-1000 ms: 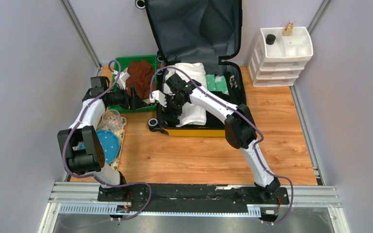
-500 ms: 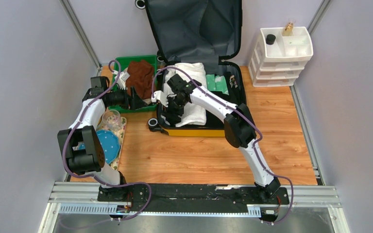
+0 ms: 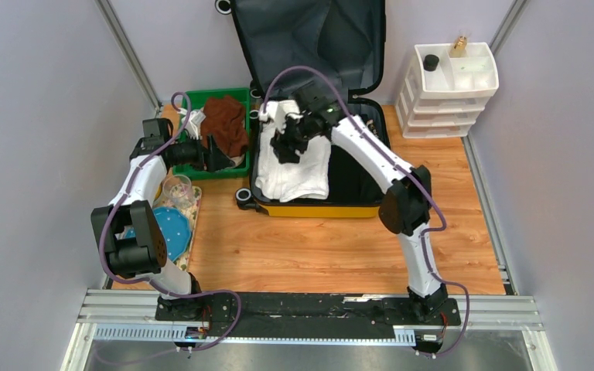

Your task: Open, take out, and arrange the luggage

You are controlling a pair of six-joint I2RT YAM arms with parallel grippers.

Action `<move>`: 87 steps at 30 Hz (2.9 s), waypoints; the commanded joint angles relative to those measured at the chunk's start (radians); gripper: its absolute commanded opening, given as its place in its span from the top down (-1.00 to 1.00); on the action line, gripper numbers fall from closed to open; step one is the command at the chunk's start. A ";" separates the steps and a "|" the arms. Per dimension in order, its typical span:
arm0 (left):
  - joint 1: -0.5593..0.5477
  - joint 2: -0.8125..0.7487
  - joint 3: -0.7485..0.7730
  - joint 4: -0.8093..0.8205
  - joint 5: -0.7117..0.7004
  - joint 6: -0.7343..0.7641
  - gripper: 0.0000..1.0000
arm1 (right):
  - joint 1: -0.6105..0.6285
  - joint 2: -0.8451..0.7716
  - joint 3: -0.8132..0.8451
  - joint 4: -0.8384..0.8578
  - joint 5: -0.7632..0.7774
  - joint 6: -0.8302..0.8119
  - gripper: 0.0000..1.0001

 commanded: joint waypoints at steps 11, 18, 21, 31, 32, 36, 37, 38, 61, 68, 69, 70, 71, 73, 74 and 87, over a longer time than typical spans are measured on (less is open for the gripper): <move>0.005 0.033 0.097 0.030 0.049 -0.034 -0.81 | -0.606 -0.177 0.243 0.160 0.170 0.349 0.18; 0.005 0.043 0.099 0.043 0.049 -0.059 -0.81 | -0.804 -0.186 0.170 0.247 0.318 0.401 0.19; 0.005 0.051 0.102 0.053 0.049 -0.080 -0.81 | -0.824 -0.148 0.191 0.247 0.388 0.438 0.21; 0.005 0.037 0.097 0.050 0.032 -0.074 -0.82 | -0.829 -0.028 0.232 0.296 0.401 0.496 0.16; 0.004 0.036 0.091 0.050 0.028 -0.074 -0.81 | -0.829 -0.022 0.237 0.310 0.402 0.504 0.15; 0.005 0.030 0.088 0.043 0.023 -0.065 -0.81 | -0.822 0.009 0.240 0.353 0.398 0.507 0.14; 0.005 0.028 0.089 0.041 0.020 -0.062 -0.81 | -0.818 0.010 0.234 0.367 0.410 0.507 0.13; 0.005 0.028 0.090 0.037 0.017 -0.056 -0.81 | -0.818 0.013 0.217 0.397 0.419 0.507 0.11; 0.005 0.043 0.128 0.017 0.023 -0.042 -0.82 | -0.816 -0.043 0.153 0.513 0.373 0.518 -0.61; -0.025 0.019 0.158 0.015 0.012 0.033 -0.82 | -0.789 -0.206 0.056 0.392 0.168 0.544 -0.53; -0.033 0.022 0.162 0.015 0.012 0.039 -0.82 | -0.772 -0.258 -0.011 0.387 0.120 0.558 -0.49; -0.036 0.025 0.169 0.014 0.015 0.045 -0.82 | -0.763 -0.282 -0.048 0.389 0.097 0.600 -0.47; -0.047 0.028 0.172 0.012 0.017 0.048 -0.82 | -0.753 -0.308 -0.091 0.389 0.065 0.611 -0.46; -0.061 0.039 0.177 0.010 0.017 0.064 -0.83 | -0.708 -0.355 -0.171 0.367 0.002 0.640 -0.39; -0.074 0.040 0.177 0.012 0.014 0.067 -0.83 | -0.689 -0.365 -0.191 0.356 -0.022 0.651 -0.36; -0.128 0.007 0.116 0.035 0.000 0.088 -0.83 | -0.251 -0.335 -0.425 0.020 -0.190 0.239 -0.05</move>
